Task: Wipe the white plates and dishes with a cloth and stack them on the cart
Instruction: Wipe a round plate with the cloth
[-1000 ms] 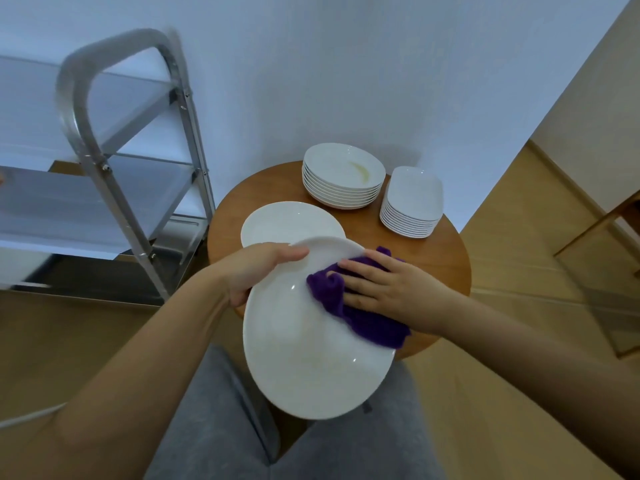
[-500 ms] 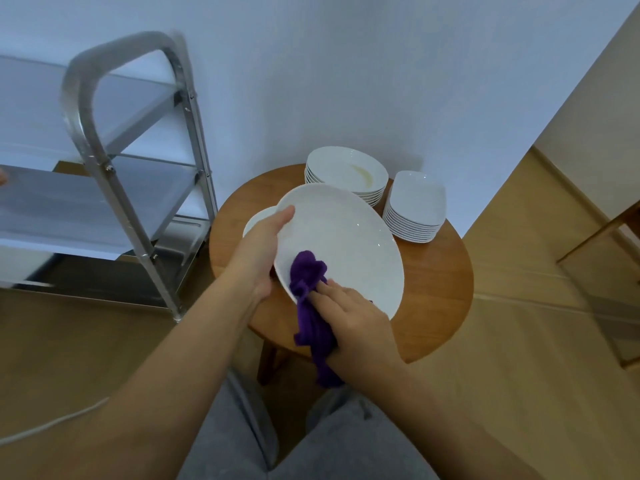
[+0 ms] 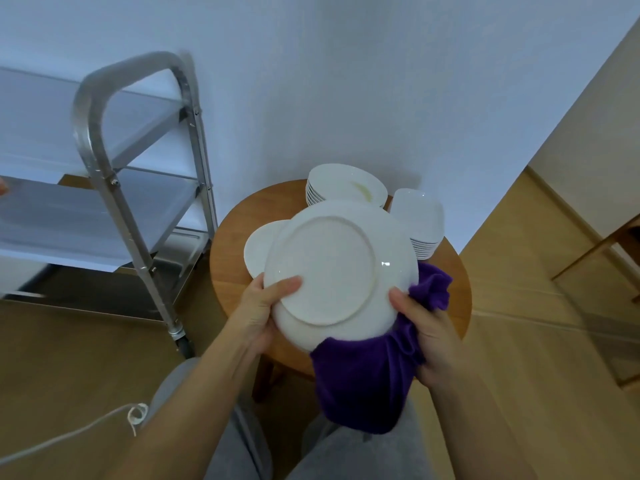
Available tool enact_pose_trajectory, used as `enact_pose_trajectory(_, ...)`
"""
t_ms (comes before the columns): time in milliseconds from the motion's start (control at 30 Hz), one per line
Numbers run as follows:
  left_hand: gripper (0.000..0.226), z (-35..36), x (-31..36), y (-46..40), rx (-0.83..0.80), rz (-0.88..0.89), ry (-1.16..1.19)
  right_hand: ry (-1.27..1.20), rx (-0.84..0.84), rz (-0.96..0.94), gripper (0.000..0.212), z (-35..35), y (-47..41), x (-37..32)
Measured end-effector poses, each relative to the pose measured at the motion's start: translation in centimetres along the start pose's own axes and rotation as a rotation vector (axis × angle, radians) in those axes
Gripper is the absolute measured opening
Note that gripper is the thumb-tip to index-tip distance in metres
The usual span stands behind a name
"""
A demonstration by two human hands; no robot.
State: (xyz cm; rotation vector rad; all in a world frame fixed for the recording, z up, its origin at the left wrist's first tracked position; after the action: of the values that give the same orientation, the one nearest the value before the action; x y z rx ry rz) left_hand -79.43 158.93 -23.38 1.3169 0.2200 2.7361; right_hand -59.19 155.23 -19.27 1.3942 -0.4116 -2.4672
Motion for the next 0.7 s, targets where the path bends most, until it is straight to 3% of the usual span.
enact_pose_trajectory(67,0.084,-0.2,1.5,-0.1,0.029,0.092,-0.092,0.061,0.262,-0.064,0.046,-1.3,-0.1,-0.5)
enact_pose_trajectory(133,0.081,0.0,3.9,-0.1,0.056,0.238,-0.357,0.112,0.563,-0.222,0.045,-2.3,0.2,-2.0)
enact_pose_trajectory(200,0.072,1.0,5.9,0.1,0.064,0.388,-0.74,0.231,0.611,-0.387,0.038,-0.8,0.8,-3.8)
enact_pose_trajectory(300,0.068,4.1,6.1,0.3,-0.083,0.474,-1.148,0.587,0.265,-0.456,0.033,4.8,0.5,-5.3)
enact_pose_trajectory(333,0.067,5.0,5.8,0.5,-0.14,0.491,-1.213,0.749,0.117,-0.463,0.044,6.6,0.3,-5.3)
enact_pose_trajectory(400,0.065,6.0,5.8,0.6,-0.251,0.538,-1.248,1.303,-0.081,-0.514,0.081,9.1,-0.1,-5.1)
enact_pose_trajectory(467,0.068,6.4,6.2,0.5,-0.346,0.594,-1.275,1.876,-0.172,-0.487,0.098,9.3,-1.0,-5.1)
enact_pose_trajectory(500,0.071,6.4,6.4,0.5,-0.376,0.604,-1.302,2.048,-0.203,-0.46,0.102,9.0,-1.4,-5.3)
enact_pose_trajectory(600,0.072,6.0,6.4,0.9,-0.383,0.57,-1.377,2.15,-0.235,-0.518,0.106,8.4,-2.4,-6.4)
enact_pose_trajectory(700,0.07,5.8,7.2,1.3,-0.345,0.584,-1.43,1.847,-0.264,-0.458,0.091,7.5,-2.7,-7.6)
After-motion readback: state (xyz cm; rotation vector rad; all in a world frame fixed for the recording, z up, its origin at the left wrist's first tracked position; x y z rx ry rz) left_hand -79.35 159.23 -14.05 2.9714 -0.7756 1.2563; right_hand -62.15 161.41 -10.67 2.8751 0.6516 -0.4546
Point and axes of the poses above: each hand's wrist, its own y-axis away from the middle knuckle, its own z-axis out of the palm, x = y × z, the point moved 4 cm from there along -y, towards the middle knuckle, and after that the axes turned 12 degrees about z, right-handed, at the moved point
